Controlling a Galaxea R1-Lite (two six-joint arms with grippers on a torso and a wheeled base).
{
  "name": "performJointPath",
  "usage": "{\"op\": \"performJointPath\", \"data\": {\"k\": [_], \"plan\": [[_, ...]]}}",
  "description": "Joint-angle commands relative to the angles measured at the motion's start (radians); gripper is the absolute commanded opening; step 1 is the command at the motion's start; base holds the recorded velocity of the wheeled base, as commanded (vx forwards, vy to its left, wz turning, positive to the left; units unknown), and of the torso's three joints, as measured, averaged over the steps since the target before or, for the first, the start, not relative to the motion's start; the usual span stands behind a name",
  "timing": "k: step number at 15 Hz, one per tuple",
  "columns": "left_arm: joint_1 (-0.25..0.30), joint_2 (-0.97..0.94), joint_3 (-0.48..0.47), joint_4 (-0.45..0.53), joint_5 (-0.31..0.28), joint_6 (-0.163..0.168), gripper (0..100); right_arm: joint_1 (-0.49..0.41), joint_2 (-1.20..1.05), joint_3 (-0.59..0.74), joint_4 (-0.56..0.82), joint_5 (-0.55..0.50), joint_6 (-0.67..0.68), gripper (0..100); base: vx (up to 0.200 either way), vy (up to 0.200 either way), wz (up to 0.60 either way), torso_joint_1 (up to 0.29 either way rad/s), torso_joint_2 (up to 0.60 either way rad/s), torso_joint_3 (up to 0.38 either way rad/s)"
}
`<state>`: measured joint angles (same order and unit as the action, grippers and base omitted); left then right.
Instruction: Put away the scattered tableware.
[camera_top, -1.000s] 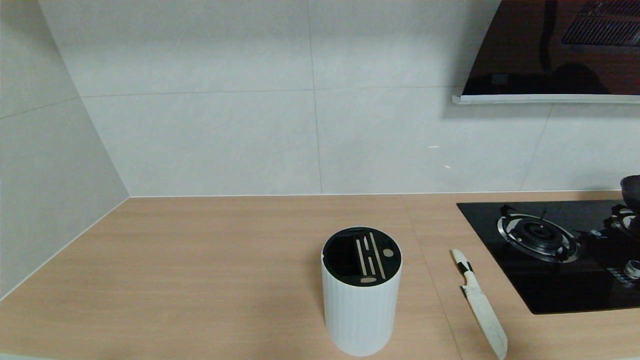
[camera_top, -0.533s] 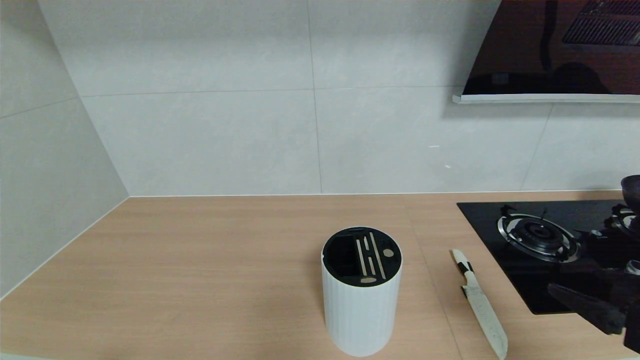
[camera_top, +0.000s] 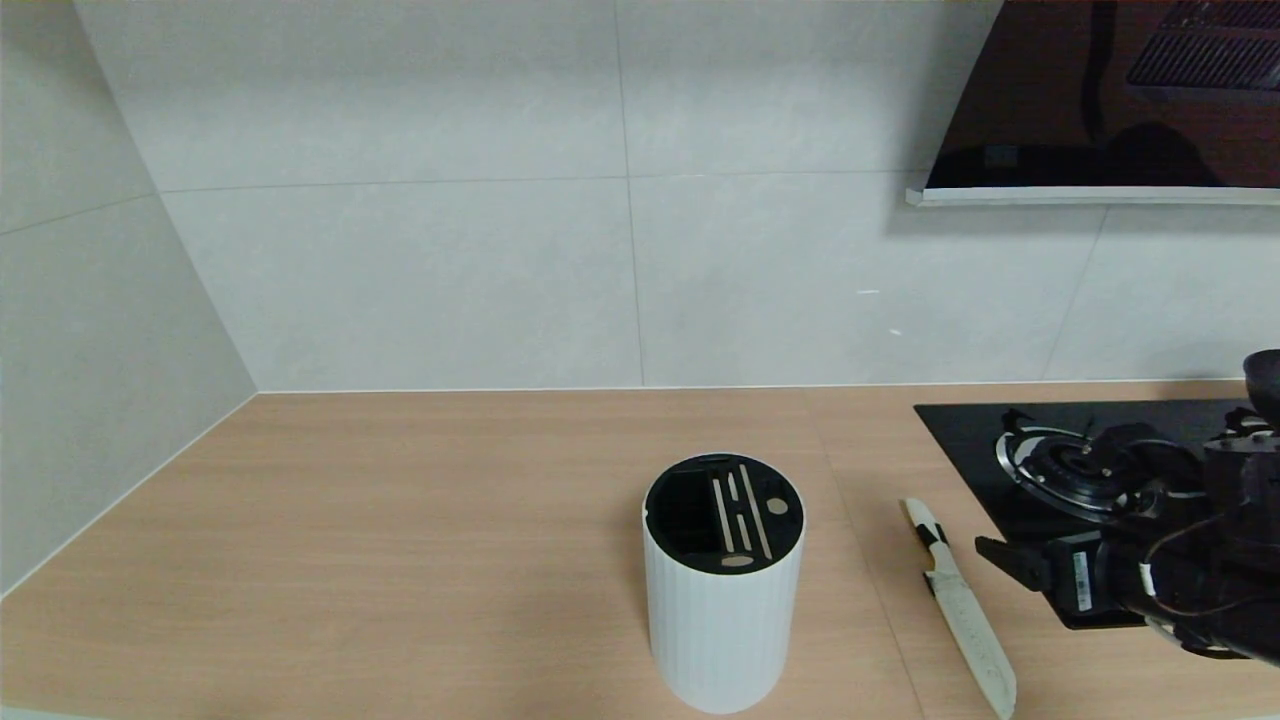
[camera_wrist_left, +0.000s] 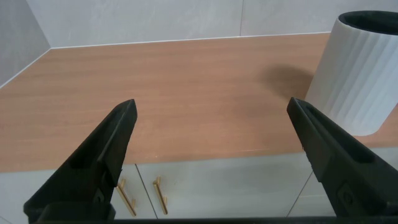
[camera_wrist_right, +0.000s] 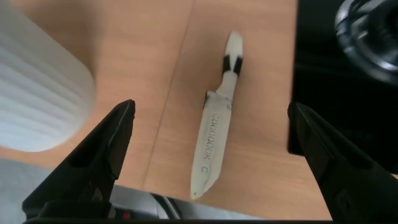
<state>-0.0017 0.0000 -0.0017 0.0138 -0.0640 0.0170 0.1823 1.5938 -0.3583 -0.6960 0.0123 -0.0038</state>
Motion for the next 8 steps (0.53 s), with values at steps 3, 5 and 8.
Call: {"op": "performJointPath", "data": {"k": [3, 5, 8], "plan": [[0.0, 0.0, 0.0, 0.0, 0.0, 0.0, 100, 0.014, 0.202, -0.042, -0.005, -0.034, -0.001, 100, 0.0, 0.0, 0.0, 0.0, 0.0, 0.0], [0.0, 0.0, 0.0, 0.0, 0.0, -0.002, 100, 0.014, 0.262, -0.057, -0.031, -0.035, -0.001, 100, 0.0, 0.0, 0.0, 0.0, 0.0, 0.0], [0.0, 0.0, 0.0, 0.0, 0.0, -0.002, 100, 0.017, 0.383, -0.06, -0.126, -0.037, -0.002, 100, 0.0, 0.0, 0.0, 0.0, 0.0, 0.0]]}}
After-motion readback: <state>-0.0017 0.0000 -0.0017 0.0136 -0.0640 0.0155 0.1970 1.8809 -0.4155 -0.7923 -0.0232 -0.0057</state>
